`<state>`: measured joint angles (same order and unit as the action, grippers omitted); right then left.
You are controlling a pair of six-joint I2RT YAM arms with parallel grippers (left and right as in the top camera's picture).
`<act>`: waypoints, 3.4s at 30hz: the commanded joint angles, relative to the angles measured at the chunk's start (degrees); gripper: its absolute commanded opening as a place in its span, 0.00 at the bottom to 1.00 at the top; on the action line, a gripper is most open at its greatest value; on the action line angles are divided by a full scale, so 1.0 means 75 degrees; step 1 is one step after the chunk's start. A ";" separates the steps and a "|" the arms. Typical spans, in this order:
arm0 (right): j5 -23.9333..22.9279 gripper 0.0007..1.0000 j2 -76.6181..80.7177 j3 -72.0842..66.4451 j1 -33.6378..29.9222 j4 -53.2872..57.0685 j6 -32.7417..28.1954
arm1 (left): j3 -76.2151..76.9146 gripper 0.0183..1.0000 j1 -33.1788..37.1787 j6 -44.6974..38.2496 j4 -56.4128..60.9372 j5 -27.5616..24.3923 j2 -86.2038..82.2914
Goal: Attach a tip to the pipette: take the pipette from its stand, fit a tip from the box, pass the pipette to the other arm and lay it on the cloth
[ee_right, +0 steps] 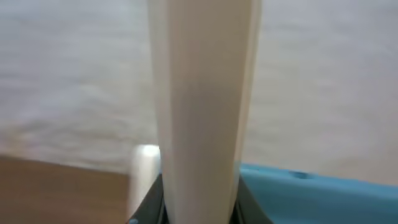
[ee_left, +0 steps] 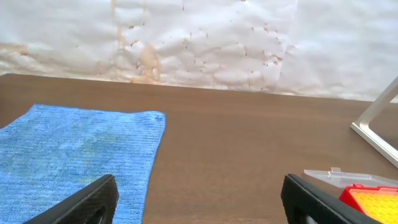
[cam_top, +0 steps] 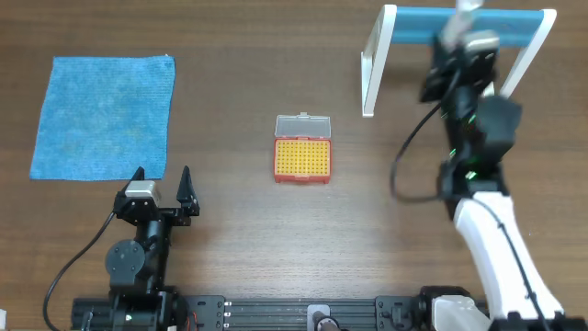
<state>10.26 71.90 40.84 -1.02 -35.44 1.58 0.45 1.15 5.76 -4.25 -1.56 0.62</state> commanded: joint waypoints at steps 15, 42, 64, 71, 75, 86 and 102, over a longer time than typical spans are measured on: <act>0.1329 0.07 0.2151 -0.2824 0.3276 -0.6464 0.0533 | -0.0017 0.85 0.0009 -0.0119 -0.0041 -0.0085 -0.0055; 0.1326 0.07 0.3917 -0.2442 0.3896 -0.6458 0.0522 | -0.0017 0.85 0.0009 -0.0119 -0.0041 -0.0085 -0.0055; 0.1655 0.07 0.3917 -0.2573 0.3891 -0.6449 0.0522 | -0.0017 0.85 0.0009 -0.0119 -0.0041 -0.0085 -0.0058; 0.1641 0.07 0.3917 -0.2570 0.3812 -0.6441 0.0463 | -0.0017 0.85 0.0009 -0.0119 -0.0041 -0.0085 -0.0058; 0.1641 0.07 0.3931 -0.2570 0.3789 -0.6432 0.0460 | -0.0017 0.85 0.0009 -0.0119 -0.0041 -0.0085 -0.0058; 0.1641 0.07 0.4074 -0.2570 0.3724 -0.6435 0.0460 | -0.0017 0.85 0.0009 -0.0119 -0.0041 -0.0085 -0.0058; 0.1909 0.07 0.4074 -0.2690 0.3689 -0.6441 0.0466 | -0.0017 0.85 0.0009 -0.0119 -0.0041 -0.0085 -0.0058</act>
<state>22.48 101.80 21.39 27.05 -83.40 4.43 0.45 1.15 5.76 -4.25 -1.56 0.62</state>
